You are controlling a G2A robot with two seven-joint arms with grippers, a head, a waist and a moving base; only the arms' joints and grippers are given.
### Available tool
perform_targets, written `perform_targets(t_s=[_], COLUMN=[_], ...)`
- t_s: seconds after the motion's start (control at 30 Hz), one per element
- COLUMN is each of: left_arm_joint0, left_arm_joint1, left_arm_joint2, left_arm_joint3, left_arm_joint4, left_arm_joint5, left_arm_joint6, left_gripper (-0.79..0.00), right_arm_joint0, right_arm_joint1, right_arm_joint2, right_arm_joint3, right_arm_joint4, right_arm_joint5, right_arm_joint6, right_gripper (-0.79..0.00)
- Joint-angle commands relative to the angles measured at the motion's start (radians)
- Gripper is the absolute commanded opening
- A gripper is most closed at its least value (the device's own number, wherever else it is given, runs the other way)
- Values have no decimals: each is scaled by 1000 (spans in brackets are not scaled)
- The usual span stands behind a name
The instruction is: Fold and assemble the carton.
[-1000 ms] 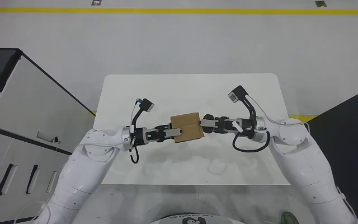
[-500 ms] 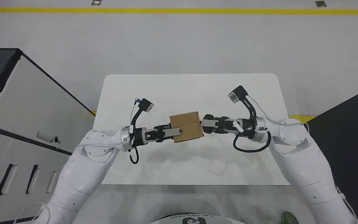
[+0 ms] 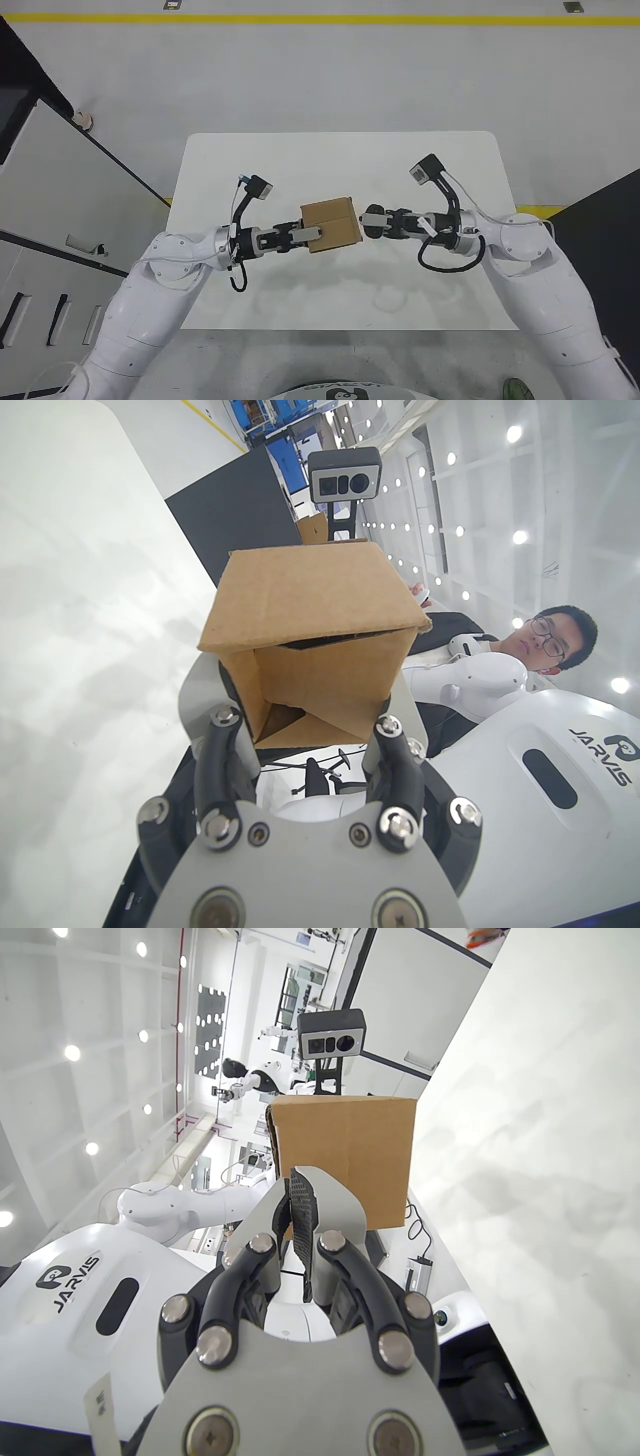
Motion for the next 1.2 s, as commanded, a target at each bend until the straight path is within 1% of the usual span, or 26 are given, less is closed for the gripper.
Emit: perform_targets(t_s=[0.0, 0.9, 1.17], left_arm_joint0=[0, 3, 10], left_arm_joint1=[0, 5, 8], left_arm_joint2=[1, 7, -4], left_arm_joint3=[-1, -11, -12], left_arm_joint4=[3, 9, 6], left_arm_joint5=[1, 5, 0], left_arm_joint6=[0, -3, 2], left_gripper=[-785, -785, -785], right_arm_joint0=[3, 33, 21], right_arm_joint1=[-1, -6, -1], right_arm_joint2=[-5, -56, -31], right_arm_joint3=[1, 5, 5], right_arm_joint4=[-1, -7, -7], right_arm_joint5=[2, 8, 5], right_arm_joint6=[-1, -6, -5], right_gripper=[-785, -785, -785])
